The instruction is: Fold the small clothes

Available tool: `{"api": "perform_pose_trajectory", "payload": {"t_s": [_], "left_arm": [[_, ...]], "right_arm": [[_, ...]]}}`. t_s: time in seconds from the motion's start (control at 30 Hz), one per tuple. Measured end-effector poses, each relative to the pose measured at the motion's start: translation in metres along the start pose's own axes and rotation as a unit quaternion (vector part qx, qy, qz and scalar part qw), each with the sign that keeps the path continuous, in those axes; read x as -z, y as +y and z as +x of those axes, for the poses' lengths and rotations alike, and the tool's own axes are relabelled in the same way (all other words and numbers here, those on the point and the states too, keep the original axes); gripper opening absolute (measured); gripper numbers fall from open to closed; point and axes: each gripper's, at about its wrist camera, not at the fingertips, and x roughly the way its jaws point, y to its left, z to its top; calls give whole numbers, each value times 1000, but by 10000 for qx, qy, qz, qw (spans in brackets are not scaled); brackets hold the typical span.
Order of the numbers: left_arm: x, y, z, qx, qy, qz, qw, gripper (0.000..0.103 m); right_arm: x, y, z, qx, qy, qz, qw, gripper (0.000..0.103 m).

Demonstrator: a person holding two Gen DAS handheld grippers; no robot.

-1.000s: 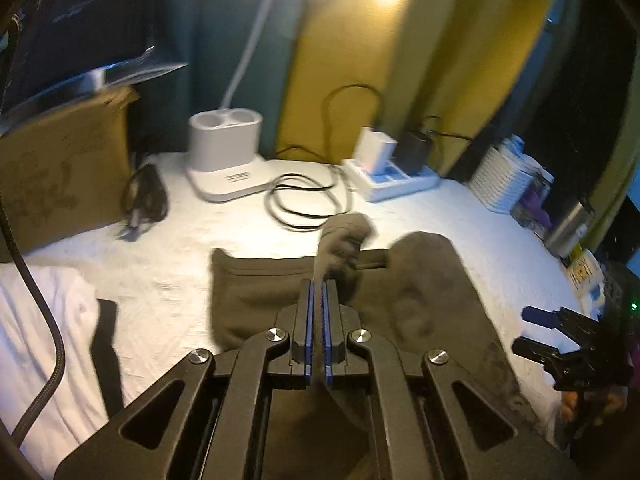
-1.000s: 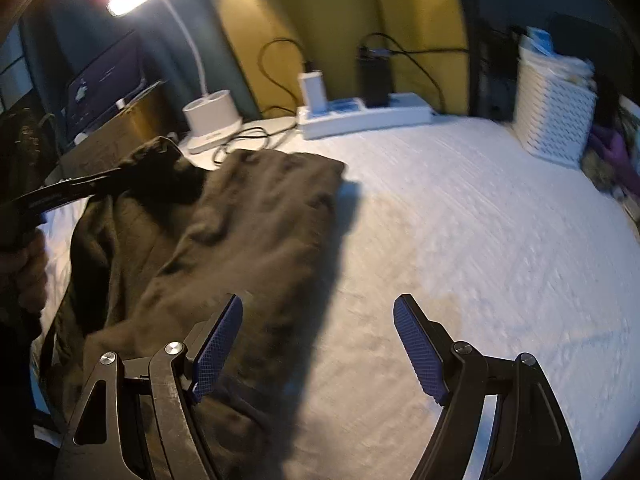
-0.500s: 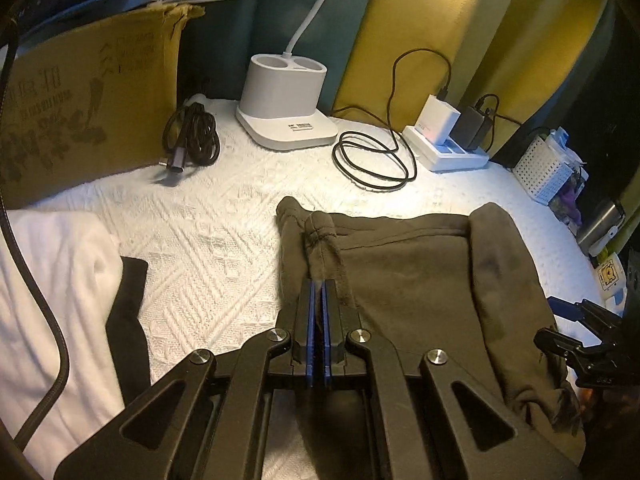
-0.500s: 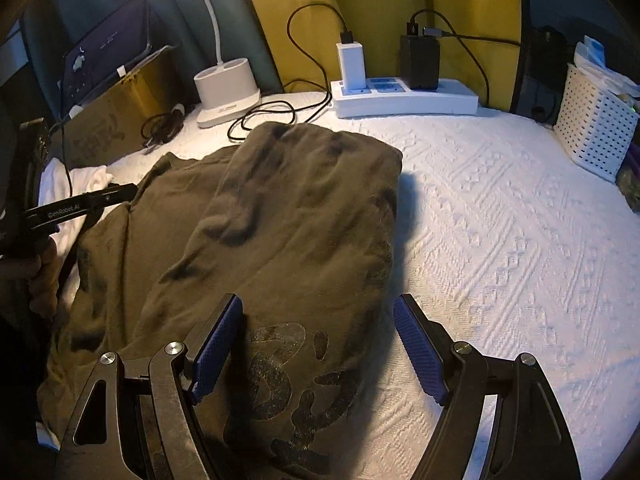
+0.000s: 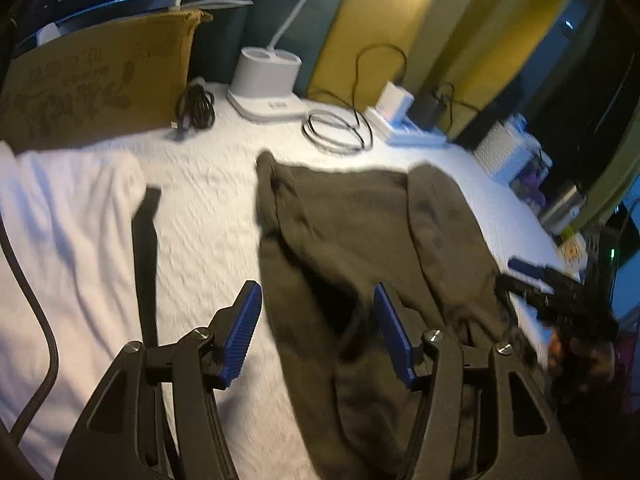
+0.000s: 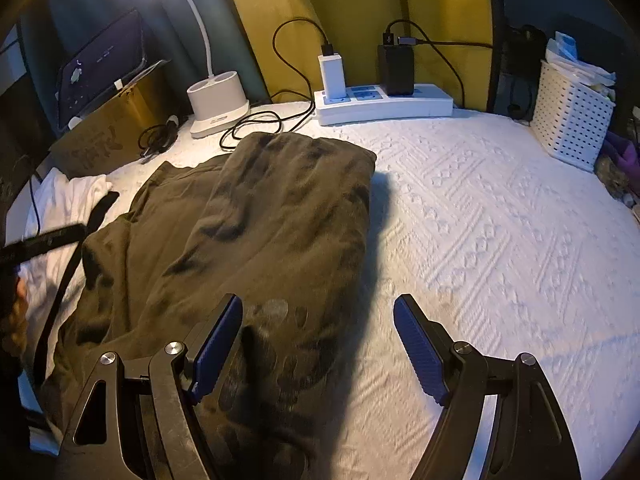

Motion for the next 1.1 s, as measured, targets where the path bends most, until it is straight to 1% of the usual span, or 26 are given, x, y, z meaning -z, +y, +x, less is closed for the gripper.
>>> {"api": "perform_pose_trajectory", "payload": {"t_s": [0.07, 0.13, 0.23, 0.3, 0.33, 0.4, 0.43, 0.47, 0.5, 0.57, 0.67, 0.9, 1.0, 1.03, 1.07, 1.1], "left_arm": [[15, -7, 0, 184, 163, 68, 9997, 58], [26, -13, -1, 241, 241, 111, 9994, 58], [40, -15, -2, 192, 284, 93, 9994, 58], [47, -16, -4, 60, 205, 111, 9997, 57], [50, -17, -5, 16, 129, 148, 9998, 52], [55, -21, -7, 13, 35, 249, 9997, 22], [57, -21, -7, 41, 43, 255, 9997, 15], [59, -22, -7, 88, 51, 256, 9996, 5], [60, -22, -7, 104, 44, 256, 9996, 3], [62, -25, -10, 96, 11, 279, 9996, 1], [70, -29, -18, 3, -5, 378, 9993, 0], [87, -27, -33, -252, 51, 367, 9990, 1], [84, -35, -44, -425, -36, 472, 9980, 3], [83, -40, -49, -380, -117, 556, 9977, 5], [82, -48, -53, -262, -200, 659, 9973, 16], [82, -53, -55, -175, -247, 744, 9968, 37]], "right_arm": [[5, 2, -6, 1, -21, -15, 10000, 80], [10, 3, -11, 3, -45, -29, 10000, 80], [19, 4, -18, 14, -71, -19, 10000, 80], [26, 5, -24, 20, -80, -1, 10000, 80], [29, 5, -26, 15, -81, 2, 10000, 80], [36, 8, -30, -9, -83, 2, 10000, 80], [40, 9, -31, -23, -77, -2, 10000, 80], [43, 11, -32, -39, -71, -6, 10000, 80], [47, 14, -34, -65, -60, -17, 10000, 80], [52, 17, -35, -98, -40, -48, 9999, 80], [61, 22, -38, -149, -13, -100, 9998, 80], [78, 29, -43, -174, 43, -208, 9996, 80], [83, 27, -49, -152, 0, -213, 9997, 80], [84, 26, -51, -138, -17, -212, 9997, 80], [85, 25, -53, -128, -33, -210, 9997, 80], [86, 25, -55, -117, -57, -203, 9997, 80]]}}
